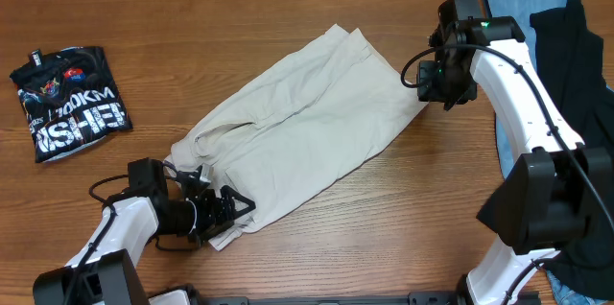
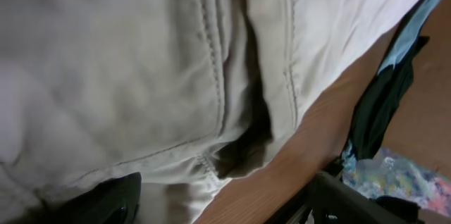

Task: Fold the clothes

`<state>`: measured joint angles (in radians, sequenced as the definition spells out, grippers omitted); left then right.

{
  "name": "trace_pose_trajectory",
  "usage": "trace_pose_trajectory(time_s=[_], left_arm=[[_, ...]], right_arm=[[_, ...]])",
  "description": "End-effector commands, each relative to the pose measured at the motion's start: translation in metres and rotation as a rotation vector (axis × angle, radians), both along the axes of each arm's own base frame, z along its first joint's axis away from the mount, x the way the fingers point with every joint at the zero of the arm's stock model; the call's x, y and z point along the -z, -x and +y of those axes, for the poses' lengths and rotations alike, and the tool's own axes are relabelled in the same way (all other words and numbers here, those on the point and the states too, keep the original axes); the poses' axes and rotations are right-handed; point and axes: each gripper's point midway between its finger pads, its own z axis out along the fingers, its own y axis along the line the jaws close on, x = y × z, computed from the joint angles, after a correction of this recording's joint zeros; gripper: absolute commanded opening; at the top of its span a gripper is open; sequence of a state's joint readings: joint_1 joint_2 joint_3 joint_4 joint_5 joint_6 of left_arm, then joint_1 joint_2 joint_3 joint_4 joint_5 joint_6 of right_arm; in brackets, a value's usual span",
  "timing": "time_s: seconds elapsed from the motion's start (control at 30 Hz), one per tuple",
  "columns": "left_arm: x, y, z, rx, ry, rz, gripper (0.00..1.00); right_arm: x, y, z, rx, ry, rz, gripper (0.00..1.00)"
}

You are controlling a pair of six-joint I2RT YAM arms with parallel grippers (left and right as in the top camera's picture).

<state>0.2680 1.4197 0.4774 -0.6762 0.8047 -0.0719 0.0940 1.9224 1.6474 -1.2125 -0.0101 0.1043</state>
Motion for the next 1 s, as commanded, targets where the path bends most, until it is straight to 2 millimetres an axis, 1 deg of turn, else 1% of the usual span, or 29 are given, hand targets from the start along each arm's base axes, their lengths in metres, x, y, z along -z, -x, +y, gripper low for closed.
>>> trace_pose_trajectory(time_s=[0.0, 0.1, 0.2, 0.23, 0.3, 0.37, 0.4, 0.43, 0.5, 0.57, 0.63, 0.8, 0.87, 0.97], left_arm=[[-0.003, -0.012, 0.007, 0.020, -0.041, -0.054, 0.78], [-0.027, -0.038, 0.012, 0.020, -0.043, -0.123, 0.78], [-0.059, -0.064, 0.020, 0.035, -0.080, -0.201, 0.78], [-0.070, -0.072, 0.026, 0.033, -0.114, -0.219, 0.79], [-0.084, -0.085, 0.039, 0.020, -0.189, -0.237, 0.80], [-0.090, -0.094, 0.053, -0.020, -0.270, -0.228, 0.84], [-0.089, -0.096, 0.063, -0.065, -0.320, -0.193, 0.86], [-0.084, -0.094, 0.075, -0.120, -0.381, -0.137, 0.92], [-0.072, -0.083, 0.088, -0.198, -0.449, -0.030, 0.93], [-0.060, -0.069, 0.093, -0.237, -0.479, 0.056, 0.93], [-0.046, -0.054, 0.094, -0.276, -0.492, 0.134, 0.93], [-0.012, -0.031, 0.088, -0.333, -0.471, 0.225, 0.92], [-0.001, -0.025, 0.086, -0.357, -0.466, 0.240, 0.91], [0.011, -0.025, 0.087, -0.382, -0.469, 0.225, 0.90]], right_arm=[[0.002, 0.000, -0.002, -0.002, 0.010, 0.002, 0.40], [0.002, 0.000, -0.002, -0.002, 0.010, 0.004, 0.40], [0.002, 0.001, -0.002, -0.002, 0.011, 0.008, 0.40], [0.002, 0.001, -0.002, -0.002, 0.011, 0.010, 0.40], [0.002, 0.002, -0.002, -0.002, 0.011, 0.010, 0.40], [0.002, 0.002, -0.002, -0.002, 0.011, 0.011, 0.40], [0.002, 0.002, -0.002, -0.002, 0.011, 0.011, 0.40], [0.002, 0.002, -0.002, -0.002, 0.011, 0.010, 0.40], [0.002, 0.002, -0.002, -0.002, 0.011, 0.011, 0.40], [0.002, 0.002, -0.002, -0.002, 0.011, 0.012, 0.40], [0.002, 0.002, -0.002, -0.002, 0.011, 0.012, 0.40], [0.002, 0.002, -0.002, -0.002, 0.011, 0.014, 0.40], [0.002, 0.003, -0.002, -0.002, 0.012, 0.017, 0.40], [0.003, 0.004, -0.002, -0.002, 0.012, 0.020, 0.40]])
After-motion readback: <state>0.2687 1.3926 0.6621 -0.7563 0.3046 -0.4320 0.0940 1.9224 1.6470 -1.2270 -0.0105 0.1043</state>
